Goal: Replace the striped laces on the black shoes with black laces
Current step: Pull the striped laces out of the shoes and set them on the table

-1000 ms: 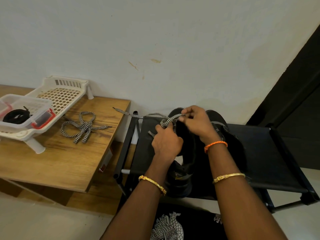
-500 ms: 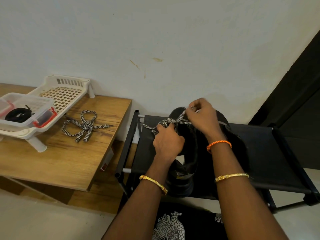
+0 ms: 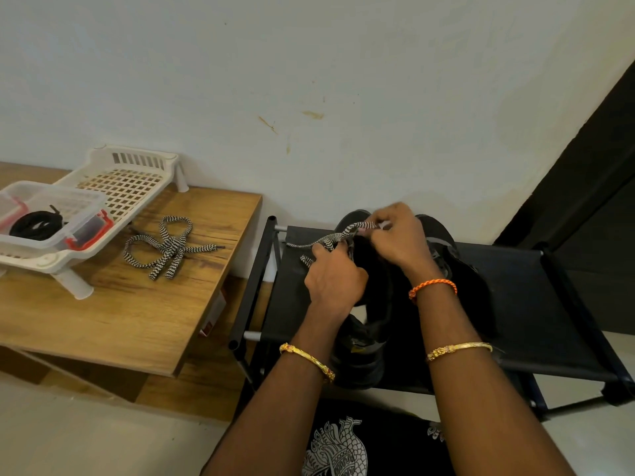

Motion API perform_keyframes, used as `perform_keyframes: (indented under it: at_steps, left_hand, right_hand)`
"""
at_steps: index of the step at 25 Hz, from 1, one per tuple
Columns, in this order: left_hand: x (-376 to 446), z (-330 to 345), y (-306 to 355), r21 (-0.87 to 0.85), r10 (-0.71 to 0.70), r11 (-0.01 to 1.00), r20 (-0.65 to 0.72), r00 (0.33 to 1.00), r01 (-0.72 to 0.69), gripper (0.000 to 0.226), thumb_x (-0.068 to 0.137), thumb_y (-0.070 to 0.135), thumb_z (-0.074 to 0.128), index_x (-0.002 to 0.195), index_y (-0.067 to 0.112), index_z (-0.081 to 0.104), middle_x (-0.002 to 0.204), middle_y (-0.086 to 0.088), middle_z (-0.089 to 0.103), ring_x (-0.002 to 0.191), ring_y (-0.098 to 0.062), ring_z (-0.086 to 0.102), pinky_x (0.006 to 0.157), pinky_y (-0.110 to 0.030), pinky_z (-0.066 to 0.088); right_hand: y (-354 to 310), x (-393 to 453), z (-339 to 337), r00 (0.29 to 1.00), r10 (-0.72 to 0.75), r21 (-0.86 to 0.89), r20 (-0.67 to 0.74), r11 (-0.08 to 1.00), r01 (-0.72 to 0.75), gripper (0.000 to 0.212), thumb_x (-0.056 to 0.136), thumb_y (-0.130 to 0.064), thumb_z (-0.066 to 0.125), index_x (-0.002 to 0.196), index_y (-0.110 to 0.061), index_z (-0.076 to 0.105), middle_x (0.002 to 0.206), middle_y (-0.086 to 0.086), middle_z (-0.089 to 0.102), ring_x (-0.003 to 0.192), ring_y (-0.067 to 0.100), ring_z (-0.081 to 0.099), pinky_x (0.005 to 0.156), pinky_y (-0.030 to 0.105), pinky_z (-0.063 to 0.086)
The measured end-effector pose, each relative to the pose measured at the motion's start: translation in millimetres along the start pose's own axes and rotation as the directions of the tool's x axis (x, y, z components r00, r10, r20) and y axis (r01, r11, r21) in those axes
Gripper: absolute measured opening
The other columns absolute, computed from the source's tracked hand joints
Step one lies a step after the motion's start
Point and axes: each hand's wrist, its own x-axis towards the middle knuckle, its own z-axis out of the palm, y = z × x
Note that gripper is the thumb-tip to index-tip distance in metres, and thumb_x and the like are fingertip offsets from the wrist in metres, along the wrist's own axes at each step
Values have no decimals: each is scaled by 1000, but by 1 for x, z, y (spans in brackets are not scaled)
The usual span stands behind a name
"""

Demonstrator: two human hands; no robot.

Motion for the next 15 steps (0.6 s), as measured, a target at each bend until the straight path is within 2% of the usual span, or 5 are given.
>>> perform_keyframes:
  at_steps: [3,6,10,12,15]
  left_hand:
    - [1,0,0,8,-2,1000,0,1000,2,45,88,21,49,132,23,45,131,-15,35,102,-38,54,73,-34,34]
    - [1,1,1,8,-3,1000,-5,1000,4,43,87,21,49,130,21,46,128,-14,37,99,-36,55,72,-34,35]
    - [1,0,0,-16,0,1000,-7,1000,-1,35,87,21,49,122,16,49,126,-14,38,96,-36,55,70,-33,36]
    - [1,1,-1,-29,5,1000,-8,1000,-5,34,87,21,49,120,15,49,125,-15,38,94,-35,55,70,-33,36]
    - [1,1,-2,-44,9,999,-18,1000,-10,34,87,21,49,121,16,50,125,-14,39,84,-29,51,69,-33,35]
  right_hand:
    - [-11,1,-13,994,53,461,-100,887,-1,23,86,-4,61,71,-21,59,95,4,65,66,3,53,60,11,41]
    - [-18,0,-17,987,143,745,-68,665,-45,26,91,2,45,70,-15,49,69,3,62,60,6,61,56,21,47]
    - [-5,-2,-3,992,51,149,-117,988,-33,4,88,-14,53,89,-15,50,68,3,54,54,12,50,54,23,43]
    - [2,1,7,997,66,-192,37,980,-58,13,86,-16,56,98,-13,60,87,11,64,77,25,60,73,33,51]
    - [3,4,13,975,171,-345,144,932,-113,18,87,-17,57,99,-9,68,102,16,67,96,33,62,85,41,52]
